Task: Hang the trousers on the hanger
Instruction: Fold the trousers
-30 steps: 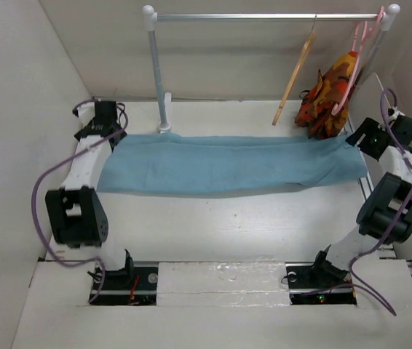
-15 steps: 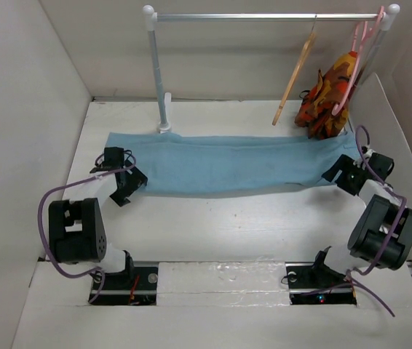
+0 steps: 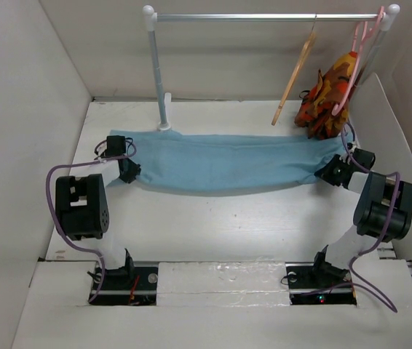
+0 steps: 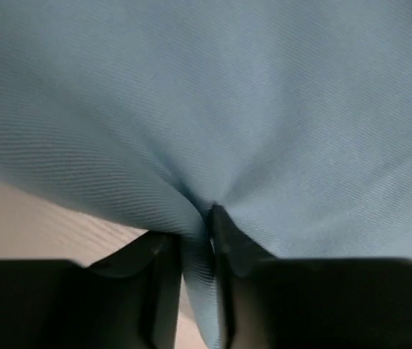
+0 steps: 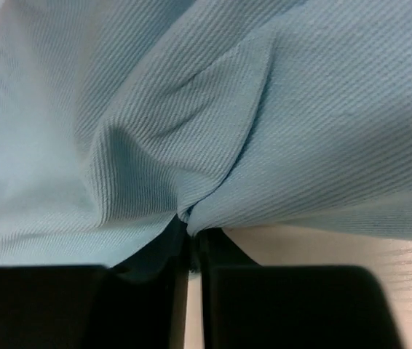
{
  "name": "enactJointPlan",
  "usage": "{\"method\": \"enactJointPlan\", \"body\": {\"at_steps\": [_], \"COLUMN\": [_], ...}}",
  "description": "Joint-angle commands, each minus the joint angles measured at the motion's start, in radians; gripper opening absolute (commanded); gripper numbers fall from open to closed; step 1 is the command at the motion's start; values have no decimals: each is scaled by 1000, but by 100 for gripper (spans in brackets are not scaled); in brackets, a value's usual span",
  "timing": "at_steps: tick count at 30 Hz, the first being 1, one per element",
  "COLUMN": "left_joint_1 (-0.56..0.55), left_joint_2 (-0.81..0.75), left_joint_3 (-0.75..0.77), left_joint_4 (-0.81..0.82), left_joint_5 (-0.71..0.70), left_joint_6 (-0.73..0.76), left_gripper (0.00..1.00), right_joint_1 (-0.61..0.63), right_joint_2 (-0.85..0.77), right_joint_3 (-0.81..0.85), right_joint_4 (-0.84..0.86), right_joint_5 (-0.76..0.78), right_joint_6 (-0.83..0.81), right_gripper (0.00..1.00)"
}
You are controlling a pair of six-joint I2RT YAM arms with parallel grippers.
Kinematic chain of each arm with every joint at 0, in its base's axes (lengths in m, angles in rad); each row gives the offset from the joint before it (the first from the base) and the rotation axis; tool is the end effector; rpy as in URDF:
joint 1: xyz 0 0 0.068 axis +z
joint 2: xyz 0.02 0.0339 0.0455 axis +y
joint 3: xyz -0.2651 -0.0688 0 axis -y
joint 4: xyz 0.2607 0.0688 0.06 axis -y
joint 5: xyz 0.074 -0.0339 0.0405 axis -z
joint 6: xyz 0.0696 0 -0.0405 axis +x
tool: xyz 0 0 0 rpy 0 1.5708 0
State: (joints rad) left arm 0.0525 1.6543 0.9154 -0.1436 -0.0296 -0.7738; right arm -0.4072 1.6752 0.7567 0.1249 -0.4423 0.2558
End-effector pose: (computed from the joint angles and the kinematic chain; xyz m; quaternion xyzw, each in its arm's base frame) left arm 0.3658 0.0213 0.1356 -0.3825 0.8601 -0.1060 0.3206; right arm 0.3328 -0.1111 0.1088 0.2153 0.8808 0.1745 0.3840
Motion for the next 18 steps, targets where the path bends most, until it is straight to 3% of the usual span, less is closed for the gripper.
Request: {"method": "enactJointPlan", "body": {"at_steps": [1,2,3,8,16,18], "left_joint_1": [1,1,1,10,35,35], "left_joint_2": [58,65,71,59,-132,-181], "left_joint_3": [26,55,74,145,-45,-76], "left_joint_4": [-13,-23,-42,-189,-276,-338], "left_joint_5": [-79,-88,-122,-257,-314,-346], "left_joint_6": [22,42,69,131,157,153], "left_gripper": [12,0,0,0,0,0], "right_joint_1": [27,27,27,-33,-321,-290], "right_joint_2": [-6,-20,-61,-219,-615,-649], "right_joint_3": [41,44,44,-45,-189,-165], "right_joint_4": [-45,-92,-120,-304,-602,-711], "right_joint_5": [45,69,80,88,-58,-16], "right_joint_6": [-6,-27,-71,-228,-444,-477], "right_gripper": [6,4,0,0,0,0]}}
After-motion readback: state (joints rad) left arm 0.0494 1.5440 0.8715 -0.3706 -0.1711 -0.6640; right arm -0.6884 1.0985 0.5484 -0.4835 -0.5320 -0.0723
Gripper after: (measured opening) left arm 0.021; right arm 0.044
